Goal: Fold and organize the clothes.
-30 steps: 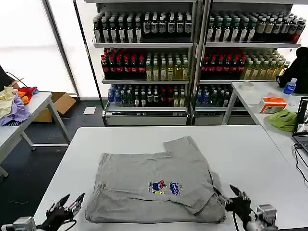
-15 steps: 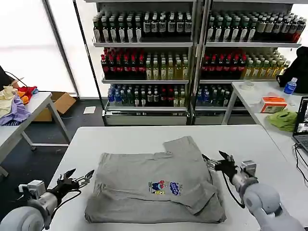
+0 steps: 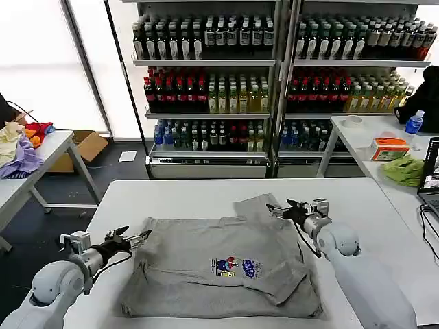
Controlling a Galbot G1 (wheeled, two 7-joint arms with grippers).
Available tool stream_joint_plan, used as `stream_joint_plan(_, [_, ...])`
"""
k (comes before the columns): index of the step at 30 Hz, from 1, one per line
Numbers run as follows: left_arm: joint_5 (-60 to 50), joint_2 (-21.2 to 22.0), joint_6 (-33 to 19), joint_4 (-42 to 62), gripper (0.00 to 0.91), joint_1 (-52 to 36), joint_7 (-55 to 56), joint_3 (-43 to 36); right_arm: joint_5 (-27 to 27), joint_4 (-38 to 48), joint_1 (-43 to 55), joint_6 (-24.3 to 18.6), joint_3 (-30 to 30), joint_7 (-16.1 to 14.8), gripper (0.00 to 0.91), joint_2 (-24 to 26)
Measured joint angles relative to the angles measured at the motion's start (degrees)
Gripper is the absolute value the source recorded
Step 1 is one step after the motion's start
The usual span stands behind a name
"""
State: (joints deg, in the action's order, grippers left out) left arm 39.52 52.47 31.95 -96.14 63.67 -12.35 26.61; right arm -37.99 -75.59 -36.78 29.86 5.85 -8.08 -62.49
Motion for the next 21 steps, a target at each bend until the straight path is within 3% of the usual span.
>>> stream_joint_plan(1, [0.0, 0.0, -0.1, 0.5, 0.907, -0.6, -0.2, -0.5, -0.1, 0.5, 0.5, 0.2, -0.4, 0.0, 0.262, -0.4])
stream_joint_plan(3, [0.0, 0.2, -0.4, 1.7, 0.907, -1.9, -0.6, -1.6, -0.1, 1.6, 1.3, 0.7, -1.1, 0.0, 0.0, -1.0])
stream_joint_plan(14, [-0.4, 1.0, -1.4, 7.5, 0.907, -7.3, -2.5, -6.3, -0.8, 3.7, 3.6, 1.9, -3.2, -0.2, 0.0, -2.0])
stream_joint_plan(16, [-0.6, 1.2, -1.6, 8.3, 0.826, -7.7, -2.8, -6.9, -1.1, 3.7, 3.7, 2.1, -3.4, -0.2, 0.0, -2.0])
stream_joint_plan(18, [-0.8, 1.4, -1.7, 8.9, 0.675, -8.1, -2.9, -7.1, -1.3, 3.7, 3.8, 2.2, -3.6, -0.2, 0.0, -1.9])
stream_joint_plan(19, [-0.8, 1.5, -1.7, 9.2, 0.353, -8.3, -3.0, -7.3, -1.4, 3.7, 3.8, 2.4, -3.6, -0.3, 0.0, -1.9])
stream_joint_plan(20, [-0.9, 1.6, -1.7, 9.5, 0.242, -8.5, -3.1, -7.4, -1.5, 3.6, 3.8, 2.5, -3.6, -0.4, 0.0, -1.9])
stream_joint_plan(21, [-0.9, 1.6, -1.8, 9.8, 0.071, -8.7, -3.1, -7.6, -1.6, 3.5, 3.8, 2.6, -3.6, -0.4, 0.0, -1.9])
